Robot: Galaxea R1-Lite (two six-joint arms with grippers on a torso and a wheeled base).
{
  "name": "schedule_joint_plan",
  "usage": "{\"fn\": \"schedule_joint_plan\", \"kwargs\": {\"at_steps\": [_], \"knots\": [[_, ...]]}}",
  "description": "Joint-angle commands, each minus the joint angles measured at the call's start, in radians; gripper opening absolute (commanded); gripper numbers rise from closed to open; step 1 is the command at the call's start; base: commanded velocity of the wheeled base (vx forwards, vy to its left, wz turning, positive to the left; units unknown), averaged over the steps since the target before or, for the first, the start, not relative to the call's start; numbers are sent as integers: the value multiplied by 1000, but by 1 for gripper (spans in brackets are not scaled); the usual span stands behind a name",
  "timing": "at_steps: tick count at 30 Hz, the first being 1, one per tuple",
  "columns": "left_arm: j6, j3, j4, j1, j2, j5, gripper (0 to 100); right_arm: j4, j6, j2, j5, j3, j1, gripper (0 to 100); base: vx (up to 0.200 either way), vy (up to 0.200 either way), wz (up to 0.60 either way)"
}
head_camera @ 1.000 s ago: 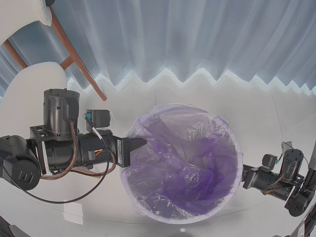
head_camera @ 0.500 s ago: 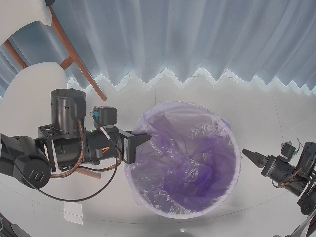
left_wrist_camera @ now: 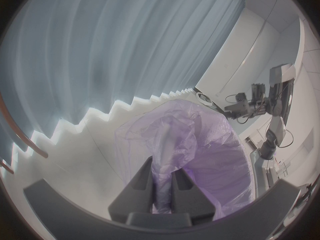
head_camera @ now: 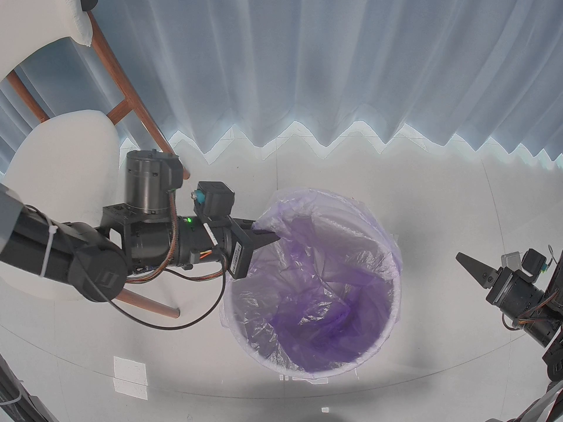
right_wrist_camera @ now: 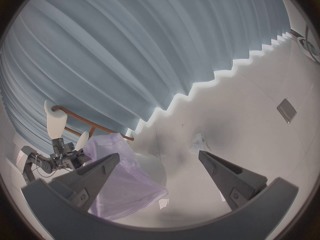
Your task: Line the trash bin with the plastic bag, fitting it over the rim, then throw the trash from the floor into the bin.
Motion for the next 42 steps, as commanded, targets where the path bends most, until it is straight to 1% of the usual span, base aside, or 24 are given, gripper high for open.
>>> {"fn": "schedule_joint_plan", "kwargs": {"at_steps": [1, 3, 6, 7, 8, 9, 10, 13, 14, 16, 18, 26, 30, 35, 36, 42], "knots": [[23, -43, -4, 12, 143, 1, 0, 70, 3, -87, 0, 18, 0, 100, 0, 0, 0], [23, -51, -4, 12, 163, 1, 0, 91, 3, -104, 0, 18, 0, 100, 0, 0, 0], [15, -91, -4, 20, 245, 1, 0, 176, -5, -162, 2, 18, 16, 100, 0, 0, 0], [15, -93, -4, 20, 246, 1, 0, 179, -5, -163, 2, 18, 16, 100, 0, 0, 0], [15, -126, -5, 29, 292, 1, 0, 208, -5, -197, 2, 18, 31, 100, 0, 0, 0], [15, -132, -5, 29, 298, 1, 0, 213, -5, -202, 2, 18, 33, 100, 0, 0, 0], [14, -171, -4, 31, 335, 4, 0, 239, -6, -229, 2, 18, 36, 100, 0, 0, 0], [14, -218, 1, 32, 380, 5, 0, 277, -8, -266, 2, 18, 37, 100, 0, 0, 0], [14, -255, 2, 35, 418, 7, 0, 315, -9, -298, 3, 18, 37, 100, 0, 0, 0], [14, -274, 2, 35, 439, 11, 0, 334, -9, -315, 3, 18, 37, 100, 0, 0, 0], [15, -327, 4, 51, 504, 27, 0, 390, -9, -357, 5, 18, 39, 100, 0, 0, 0], [15, -501, 4, 94, 643, 42, 0, 532, -13, -506, 3, 18, 125, 100, 0, 0, 0], [15, -537, 4, 110, 666, 54, 0, 570, -17, -535, 3, 18, 128, 100, 0, 0, 0], [15, -540, -1, 115, 665, 63, 0, 575, -19, -533, 3, 18, 128, 100, 0, 0, 0], [14, -542, -2, 115, 662, 68, 100, 575, -19, -533, 3, 18, 128, 100, 0, 0, 0], [9, -537, -7, 107, 604, 59, 100, 578, -19, -532, 3, 18, 128, 100, 0, 0, 0]]}}
